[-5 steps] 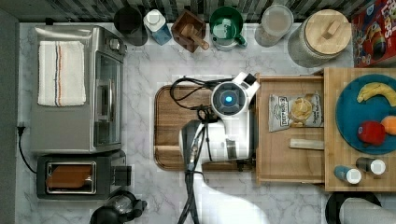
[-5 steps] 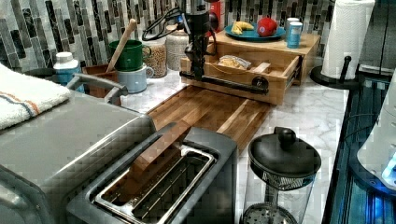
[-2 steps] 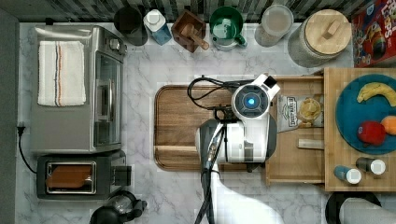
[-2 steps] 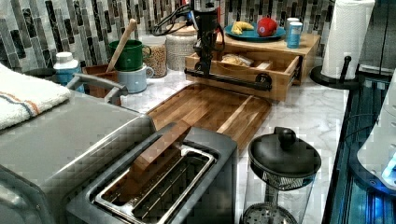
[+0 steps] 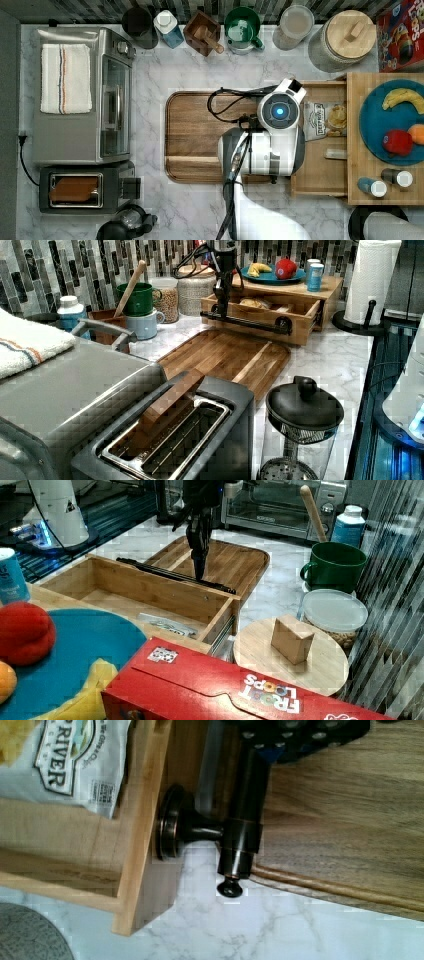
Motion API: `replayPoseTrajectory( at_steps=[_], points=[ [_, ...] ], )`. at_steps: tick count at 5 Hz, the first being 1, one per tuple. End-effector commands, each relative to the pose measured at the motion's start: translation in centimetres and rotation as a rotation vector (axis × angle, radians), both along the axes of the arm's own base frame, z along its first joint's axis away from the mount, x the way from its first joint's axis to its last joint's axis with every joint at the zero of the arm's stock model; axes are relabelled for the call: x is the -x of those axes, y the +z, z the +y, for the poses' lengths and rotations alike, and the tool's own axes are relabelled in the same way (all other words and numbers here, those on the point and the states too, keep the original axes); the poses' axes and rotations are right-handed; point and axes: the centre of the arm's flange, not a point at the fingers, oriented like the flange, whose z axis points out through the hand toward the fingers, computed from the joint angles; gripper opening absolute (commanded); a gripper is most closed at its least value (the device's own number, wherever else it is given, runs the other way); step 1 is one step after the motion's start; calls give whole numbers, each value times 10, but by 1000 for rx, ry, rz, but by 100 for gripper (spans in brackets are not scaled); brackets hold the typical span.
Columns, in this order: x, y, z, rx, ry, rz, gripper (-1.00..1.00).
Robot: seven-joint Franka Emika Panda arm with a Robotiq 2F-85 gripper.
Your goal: Close the drawer.
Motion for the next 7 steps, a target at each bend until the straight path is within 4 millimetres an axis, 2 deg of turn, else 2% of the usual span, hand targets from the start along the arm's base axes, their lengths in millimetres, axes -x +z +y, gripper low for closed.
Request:
replayPoseTrajectory(
  at_steps=[1,2,3,5,6,7],
  points=[
    [46,-30,-129,-20,-106,49,-100],
    [51,-25,-159,-13,-115,71,-100],
    [51,-30,-182,-24,-94,79,-100],
    [49,-54,-223,-55,-61,67,-100],
    [46,-49,-254,-29,-43,116,-100],
    [50,-39,-272,2,-33,149,-100]
  ],
)
